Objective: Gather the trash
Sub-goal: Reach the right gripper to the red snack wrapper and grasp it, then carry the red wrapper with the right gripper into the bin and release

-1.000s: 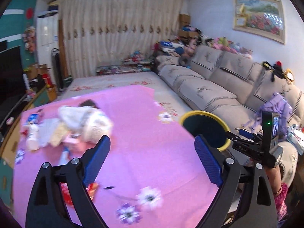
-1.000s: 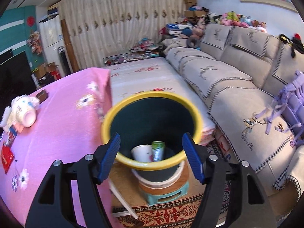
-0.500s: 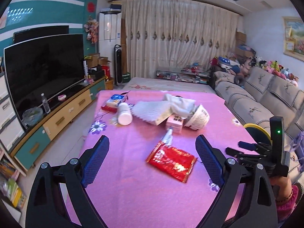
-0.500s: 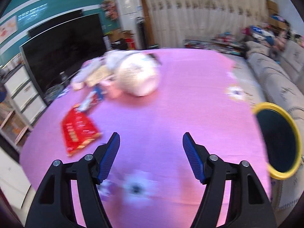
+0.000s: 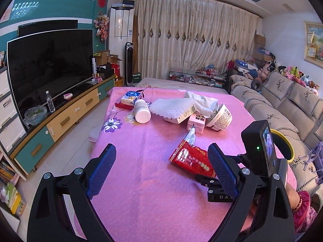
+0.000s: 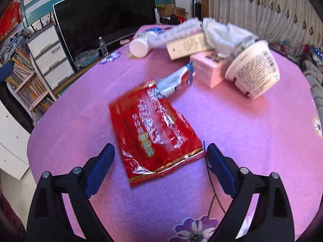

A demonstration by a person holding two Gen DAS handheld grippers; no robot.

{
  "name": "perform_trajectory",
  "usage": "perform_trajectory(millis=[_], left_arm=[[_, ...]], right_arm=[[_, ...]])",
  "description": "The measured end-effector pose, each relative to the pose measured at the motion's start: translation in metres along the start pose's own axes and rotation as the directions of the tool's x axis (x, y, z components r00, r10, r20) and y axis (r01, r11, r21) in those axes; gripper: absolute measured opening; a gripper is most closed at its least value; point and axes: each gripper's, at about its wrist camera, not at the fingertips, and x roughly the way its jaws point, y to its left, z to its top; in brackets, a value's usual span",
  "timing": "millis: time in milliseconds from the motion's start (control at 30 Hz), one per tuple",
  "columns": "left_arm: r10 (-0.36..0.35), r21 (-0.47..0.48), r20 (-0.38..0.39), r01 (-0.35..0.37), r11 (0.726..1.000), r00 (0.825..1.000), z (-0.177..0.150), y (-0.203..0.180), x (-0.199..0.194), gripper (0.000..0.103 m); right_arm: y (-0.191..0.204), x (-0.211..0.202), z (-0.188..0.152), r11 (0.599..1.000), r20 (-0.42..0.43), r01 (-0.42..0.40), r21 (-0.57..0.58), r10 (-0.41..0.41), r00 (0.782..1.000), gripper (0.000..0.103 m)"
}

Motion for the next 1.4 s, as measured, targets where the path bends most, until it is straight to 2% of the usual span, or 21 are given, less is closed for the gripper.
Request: perform_trajectory(millis=[33, 100, 133, 267, 300, 400, 633, 767, 900, 1100, 1200, 1400], left_arm=[[-0.002, -0.002, -0.002, 0.002, 1.0, 1.0, -0.001, 0.0, 0.001, 0.091], [-0.003, -0.004, -0.006, 0.003, 1.0, 1.0, -0.001, -0.001, 0.004, 0.091], [-0.004, -0.003, -0.008, 0.003, 1.0, 1.0, -0.001, -0.001, 0.004, 0.091], [-0.007, 0.003, -0.014, 0.007, 1.0, 1.0, -0.002, -0.007, 0.008, 0.091], [-0.008, 0.005, -0.015, 0.008, 1.0, 1.0, -0.002, -0.009, 0.009, 0.091], [-0.01, 0.009, -0.016, 0.01, 1.0, 1.0, -0.003, -0.012, 0.01, 0.091], [-0.028, 0.021, -0.027, 0.028, 0.999, 0.999, -0.004, -0.022, 0.015, 0.091], [-0.041, 0.029, -0.034, 0.042, 0.999, 0.999, -0.005, -0.029, 0.021, 0.091], [-0.054, 0.024, -0.041, 0.055, 0.998, 0.998, -0.006, -0.034, 0.028, 0.091], [-0.074, 0.032, -0.058, 0.076, 0.997, 0.996, -0.006, -0.048, 0.041, 0.091], [-0.079, 0.042, -0.068, 0.082, 0.996, 0.995, -0.006, -0.057, 0.048, 0.091], [-0.09, 0.064, -0.087, 0.095, 0.993, 0.992, -0.004, -0.076, 0.06, 0.091]], right_arm=[[-0.003, -0.002, 0.001, 1.0, 0.012, -0.006, 0.006, 0.006, 1.0, 0.074], [-0.005, -0.003, 0.001, 1.0, 0.014, -0.009, 0.004, 0.009, 1.0, 0.068], [-0.005, -0.003, 0.001, 1.0, 0.015, -0.01, 0.0, 0.01, 1.0, 0.06], [-0.002, -0.007, -0.004, 1.0, 0.023, -0.02, 0.001, 0.02, 1.0, 0.044], [-0.001, -0.007, -0.004, 1.0, 0.025, -0.024, 0.005, 0.024, 0.999, 0.029], [-0.009, -0.015, -0.004, 0.999, 0.038, -0.042, 0.028, 0.041, 0.998, 0.024], [-0.039, -0.052, -0.008, 0.994, 0.103, -0.066, 0.083, 0.057, 0.993, 0.023], [-0.07, -0.077, -0.014, 0.991, 0.144, -0.019, 0.133, 0.0, 0.99, 0.023], [-0.118, -0.103, -0.024, 0.973, 0.173, 0.069, 0.219, -0.108, 0.979, 0.023], [-0.21, -0.131, -0.053, 0.9, 0.149, 0.2, 0.388, -0.275, 0.95, 0.024], [-0.256, -0.134, -0.071, 0.844, 0.102, 0.27, 0.464, -0.354, 0.93, 0.025], [-0.32, -0.107, -0.1, 0.757, -0.027, 0.361, 0.544, -0.414, 0.91, 0.027]])
